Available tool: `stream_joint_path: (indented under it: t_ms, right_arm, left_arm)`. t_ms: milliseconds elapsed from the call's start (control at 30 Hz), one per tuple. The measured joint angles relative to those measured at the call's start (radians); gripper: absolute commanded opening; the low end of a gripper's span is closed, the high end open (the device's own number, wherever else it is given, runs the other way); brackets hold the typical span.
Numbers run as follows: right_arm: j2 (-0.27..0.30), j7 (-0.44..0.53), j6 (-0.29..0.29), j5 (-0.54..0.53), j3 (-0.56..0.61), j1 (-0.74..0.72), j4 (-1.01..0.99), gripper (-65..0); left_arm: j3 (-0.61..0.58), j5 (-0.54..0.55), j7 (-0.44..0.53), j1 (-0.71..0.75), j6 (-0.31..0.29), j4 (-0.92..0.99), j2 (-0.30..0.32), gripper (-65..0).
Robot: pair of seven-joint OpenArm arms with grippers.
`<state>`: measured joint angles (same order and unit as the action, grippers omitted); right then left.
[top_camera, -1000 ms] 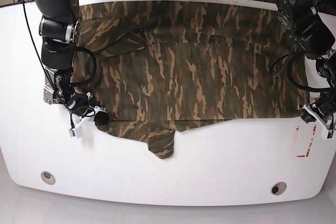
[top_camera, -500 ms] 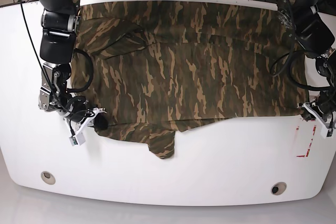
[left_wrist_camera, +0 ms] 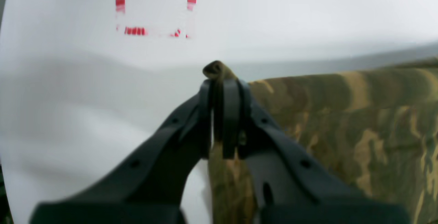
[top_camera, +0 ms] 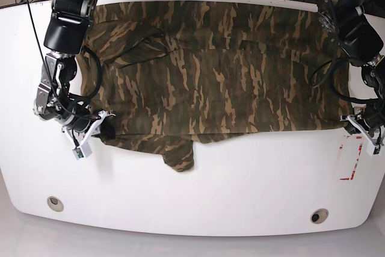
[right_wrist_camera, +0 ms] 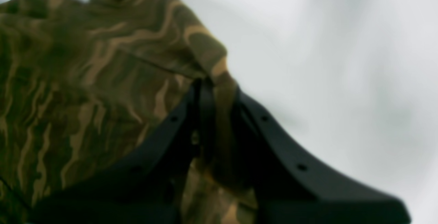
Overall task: Layout the t-shirt on the table in an organized manner, then fold the t-shirt properly
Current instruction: 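Lift the hem with both grippers and fold it toward the collar, then release the hem and regrasp the folded edge with both grippers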
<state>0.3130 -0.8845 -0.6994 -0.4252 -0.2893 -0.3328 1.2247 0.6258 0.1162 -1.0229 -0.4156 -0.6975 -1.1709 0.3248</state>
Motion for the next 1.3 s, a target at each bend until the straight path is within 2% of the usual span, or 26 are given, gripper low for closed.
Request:
stream_joint_path:
  t_ms: [533, 667, 900, 1067, 1300]
  right_arm:
    - [-0.002, -0.181, -0.005, -0.023, -0.109, 0.145, 0.279, -60.6]
    - [-0.005, -0.240, 0.000, -0.012, -0.140, 0.188, 0.359, -60.6]
    - [-0.020, -0.349, 0.004, 0.003, -0.191, 0.248, 0.480, -60.6]
    - [-0.050, -0.378, 0.000, -0.007, -0.216, 0.307, 0.569, -60.2]
    - [-0.069, -0.384, 0.000, -0.003, -0.217, 0.339, 0.575, -60.2]
  left_arm:
    - [-0.007, 0.016, -0.003, 0.157, -0.007, -0.208, -0.006, -63.2]
    - [-0.003, -0.002, -0.048, 0.194, 0.000, -0.240, -0.005, -63.2]
    - [-0.001, -0.002, -0.054, 0.265, 0.000, -0.306, 0.000, -63.2]
    - [-0.004, 0.006, -0.054, 0.329, -0.002, -0.343, -0.001, -63.1]
    - [0.000, -0.008, -0.066, 0.373, 0.001, -0.354, -0.022, -61.9]
